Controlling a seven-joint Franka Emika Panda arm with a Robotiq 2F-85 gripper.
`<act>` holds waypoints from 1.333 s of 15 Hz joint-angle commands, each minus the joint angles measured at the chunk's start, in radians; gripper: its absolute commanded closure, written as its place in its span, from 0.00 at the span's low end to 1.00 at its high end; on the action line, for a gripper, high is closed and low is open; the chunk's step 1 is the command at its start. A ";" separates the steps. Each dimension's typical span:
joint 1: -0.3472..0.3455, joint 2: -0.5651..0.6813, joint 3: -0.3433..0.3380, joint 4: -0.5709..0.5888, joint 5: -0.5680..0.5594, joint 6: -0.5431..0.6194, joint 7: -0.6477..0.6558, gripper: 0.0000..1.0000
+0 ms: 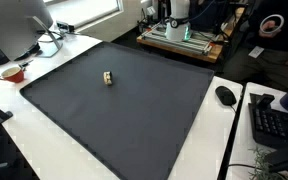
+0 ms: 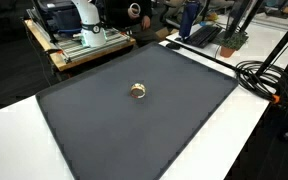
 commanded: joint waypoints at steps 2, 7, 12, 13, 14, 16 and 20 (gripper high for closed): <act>-0.002 0.000 0.001 0.002 0.000 -0.002 0.000 0.00; -0.009 -0.001 0.022 -0.008 -0.092 0.022 -0.010 0.00; -0.014 0.041 0.030 -0.015 -0.341 -0.018 -0.084 0.00; -0.014 0.052 0.031 -0.016 -0.384 -0.022 -0.100 0.00; -0.013 0.069 0.033 -0.016 -0.428 -0.027 -0.112 0.00; -0.010 0.104 0.038 -0.014 -0.514 -0.043 -0.130 0.00; 0.000 0.121 0.029 -0.025 -0.575 -0.047 -0.132 0.00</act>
